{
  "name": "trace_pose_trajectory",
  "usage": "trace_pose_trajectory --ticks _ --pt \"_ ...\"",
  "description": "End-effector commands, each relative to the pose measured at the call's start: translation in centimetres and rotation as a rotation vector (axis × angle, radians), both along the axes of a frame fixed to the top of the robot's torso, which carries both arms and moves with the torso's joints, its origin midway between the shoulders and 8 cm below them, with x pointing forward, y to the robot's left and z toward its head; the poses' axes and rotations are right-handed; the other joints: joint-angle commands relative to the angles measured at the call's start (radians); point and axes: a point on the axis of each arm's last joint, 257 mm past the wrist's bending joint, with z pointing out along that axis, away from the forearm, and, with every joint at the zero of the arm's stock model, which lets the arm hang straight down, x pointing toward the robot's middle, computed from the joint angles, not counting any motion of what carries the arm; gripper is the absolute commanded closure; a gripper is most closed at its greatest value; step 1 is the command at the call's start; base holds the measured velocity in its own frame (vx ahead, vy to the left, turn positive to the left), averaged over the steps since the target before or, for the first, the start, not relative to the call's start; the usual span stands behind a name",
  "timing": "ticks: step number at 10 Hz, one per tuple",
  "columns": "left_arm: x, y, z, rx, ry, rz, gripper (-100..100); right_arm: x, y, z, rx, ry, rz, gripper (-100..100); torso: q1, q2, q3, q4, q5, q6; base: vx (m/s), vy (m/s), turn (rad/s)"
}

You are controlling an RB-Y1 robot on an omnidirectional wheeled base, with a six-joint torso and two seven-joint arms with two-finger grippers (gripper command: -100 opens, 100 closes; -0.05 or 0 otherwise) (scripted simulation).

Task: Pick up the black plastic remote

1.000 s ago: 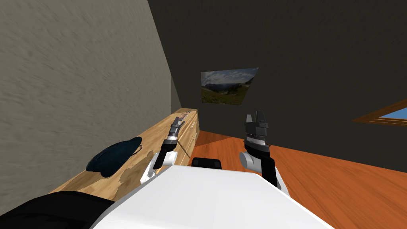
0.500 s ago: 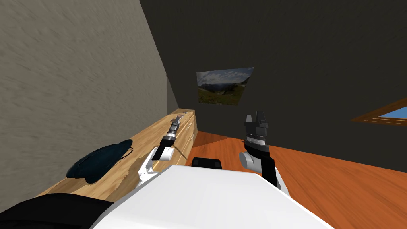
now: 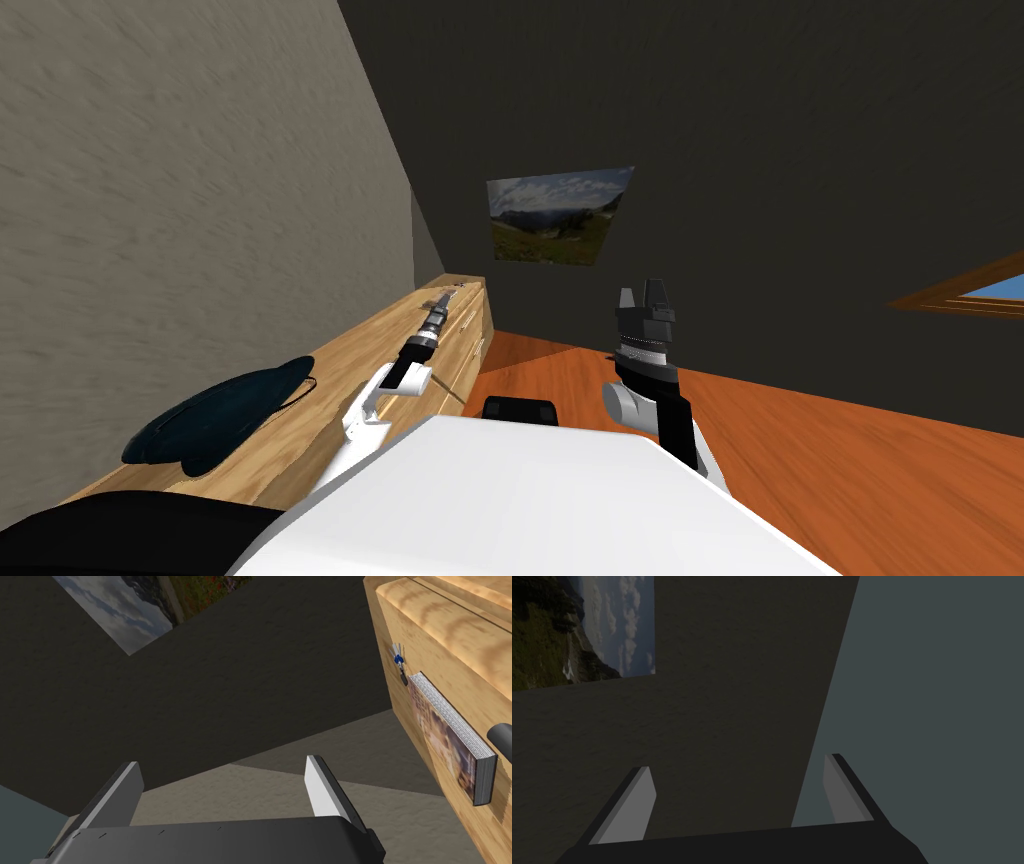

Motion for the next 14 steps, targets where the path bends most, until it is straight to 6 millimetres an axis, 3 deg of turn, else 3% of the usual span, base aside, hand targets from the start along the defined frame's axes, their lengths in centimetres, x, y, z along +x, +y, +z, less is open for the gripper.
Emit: trace_pose_trajectory --ticks 1,2,3,4,5,6,7,8,9,10,11,12,13,14 --pt "1.2 2.2 -0.7 0.018 0.045 0.024 -100 0.0 0.0 0.0 0.0 0.0 0.0 0 0.0 0.0 0.0 0.0 0.0 0.0 0.063 -0.095 0.007" --pt "1.3 2.3 -1.0 0.02 0.057 0.029 -100 0.0 0.0 0.0 0.0 0.0 0.0 0 0.0 -0.001 0.0 0.0 0.0 0.0 0.051 -0.081 0.009" --pt "2.2 4.2 -1.4 0.036 0.091 0.051 -100 0.0 0.0 0.0 0.0 0.0 0.0 0 0.0 0.0 0.0 0.0 0.0 0.0 0.06 -0.076 0.015" --pt "2.2 4.4 -1.8 0.034 0.106 0.057 -100 0.0 0.0 0.0 0.0 0.0 0.0 0 0.001 -0.001 -0.001 0.0 0.0 0.0 0.056 -0.076 0.003" --pt "3.1 6.4 -2.1 0.042 0.137 0.084 -100 0.0 0.0 0.0 0.0 0.0 0.0 0 0.001 -0.001 0.0 0.0 0.0 0.0 0.086 -0.098 0.019" --pt "3.1 6.6 -2.5 0.045 0.156 0.091 -100 0.0 0.0 0.0 0.0 0.0 0.0 0 0.0 -0.002 -0.001 0.0 0.0 0.0 0.062 -0.077 0.019" --pt "3.9 8.6 -2.5 0.048 0.177 0.117 -100 0.0 0.0 0.0 0.0 0.0 0.0 0 0.001 -0.001 -0.001 0.0 0.0 0.0 0.077 -0.093 0.018" --pt "3.9 9.0 -2.9 0.052 0.199 0.126 -100 0.0 0.0 0.0 0.0 0.0 0.0 0 0.0 -0.002 -0.001 0.0 0.0 0.0 0.06 -0.074 0.014" --pt "4.7 11.2 -2.9 0.051 0.223 0.157 -100 0.0 0.0 0.0 0.0 0.0 0.0 0 0.001 -0.001 -0.001 0.0 0.0 0.0 0.057 -0.062 0.031" --pt "4.6 11.6 -3.6 0.052 0.255 0.172 -100 0.0 0.0 0.0 0.0 0.0 0.0 0 0.002 -0.001 -0.001 0.0 0.0 0.0 0.055 -0.072 0.012" --pt "5.3 13.8 -3.5 0.045 0.281 0.206 -100 0.0 0.0 0.0 0.0 0.0 0.0 0 0.001 -0.001 0.0 0.0 0.0 0.0 0.074 -0.093 0.034" --pt "5.2 14.3 -4.1 0.048 0.304 0.218 -100 0.0 0.0 0.0 0.0 0.0 0.0 0 0.0 -0.001 -0.001 0.0 0.0 0.0 0.068 -0.077 0.026" --pt "5.8 16.7 -3.6 0.042 0.324 0.253 -100 0.0 0.0 0.0 0.0 0.0 0.0 0 0.001 -0.001 -0.001 0.0 0.0 0.0 0.082 -0.081 0.04" --pt "5.6 17.1 -4.4 0.038 0.353 0.268 -100 0.0 0.0 0.0 0.0 0.0 0.0 0 0.001 -0.002 -0.001 0.0 0.0 0.0 0.064 -0.07 0.021"
